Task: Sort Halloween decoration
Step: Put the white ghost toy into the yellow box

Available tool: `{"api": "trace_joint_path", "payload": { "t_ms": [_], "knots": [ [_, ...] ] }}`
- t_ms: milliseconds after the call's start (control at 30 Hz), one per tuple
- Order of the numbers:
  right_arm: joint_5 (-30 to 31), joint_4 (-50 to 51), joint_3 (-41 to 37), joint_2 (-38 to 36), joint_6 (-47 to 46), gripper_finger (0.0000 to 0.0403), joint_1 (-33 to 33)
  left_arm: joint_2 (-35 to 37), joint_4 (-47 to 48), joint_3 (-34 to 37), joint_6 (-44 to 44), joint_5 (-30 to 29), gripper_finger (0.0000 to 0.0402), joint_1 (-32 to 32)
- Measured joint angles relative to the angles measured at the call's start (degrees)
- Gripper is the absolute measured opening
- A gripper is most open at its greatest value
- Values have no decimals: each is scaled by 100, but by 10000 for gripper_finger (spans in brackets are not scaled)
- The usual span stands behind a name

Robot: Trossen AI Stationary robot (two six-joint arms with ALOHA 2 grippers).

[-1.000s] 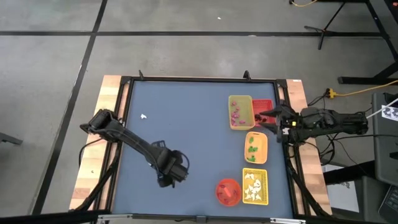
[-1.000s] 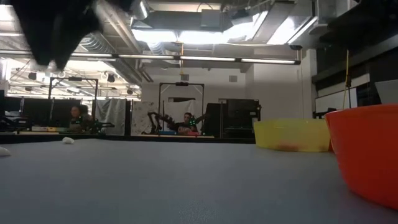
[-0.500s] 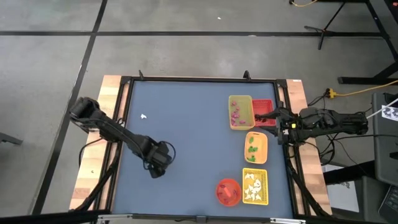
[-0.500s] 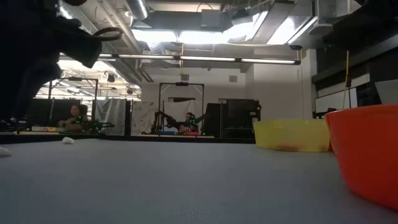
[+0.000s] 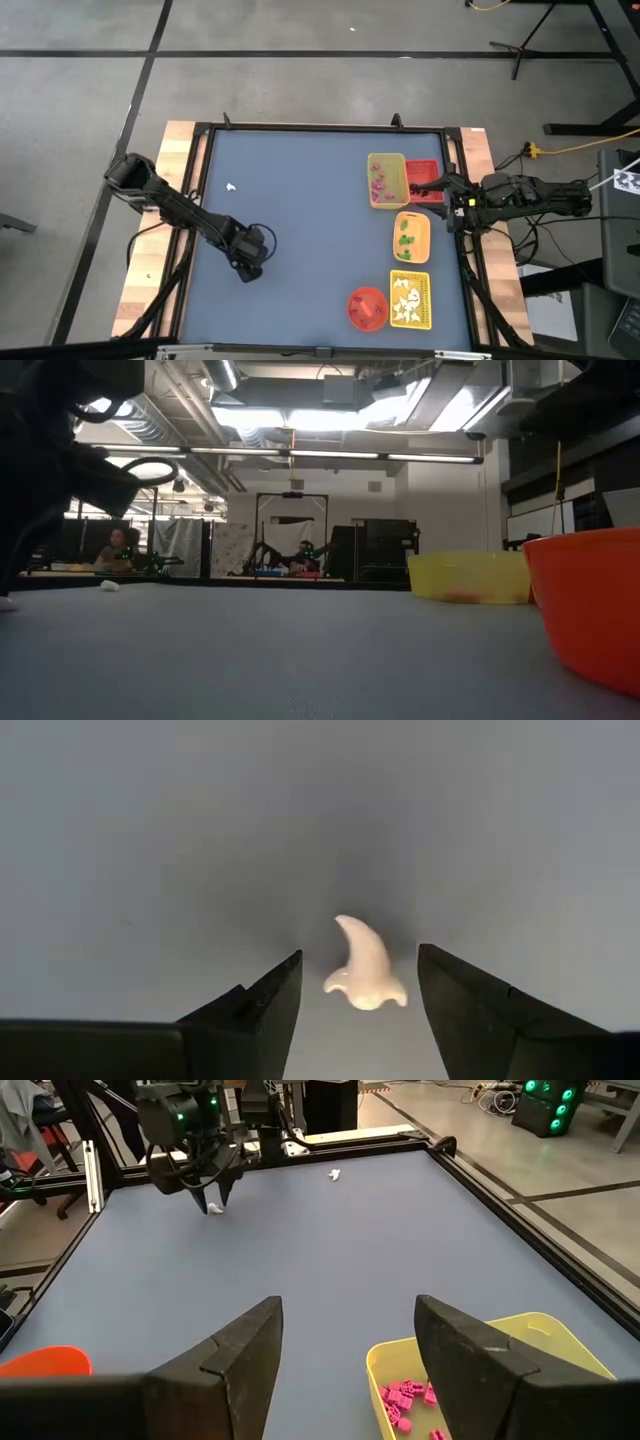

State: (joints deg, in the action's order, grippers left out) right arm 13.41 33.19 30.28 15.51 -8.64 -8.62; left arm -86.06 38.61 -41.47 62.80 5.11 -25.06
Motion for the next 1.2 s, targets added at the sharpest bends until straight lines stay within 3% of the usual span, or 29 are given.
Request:
{"api": "trace_joint_path", "payload": {
  "t_ms": [367,800,1200],
  "knots": [
    [0,-4,0,0,-2,225,2,20,-28,188,109,-3,180,-50],
    [0,-6,0,0,-2,225,2,9,-68,205,114,-93,86,-50],
    [-2,-7,0,0,-2,225,2,2,-306,214,134,-85,73,-18]
  ]
}}
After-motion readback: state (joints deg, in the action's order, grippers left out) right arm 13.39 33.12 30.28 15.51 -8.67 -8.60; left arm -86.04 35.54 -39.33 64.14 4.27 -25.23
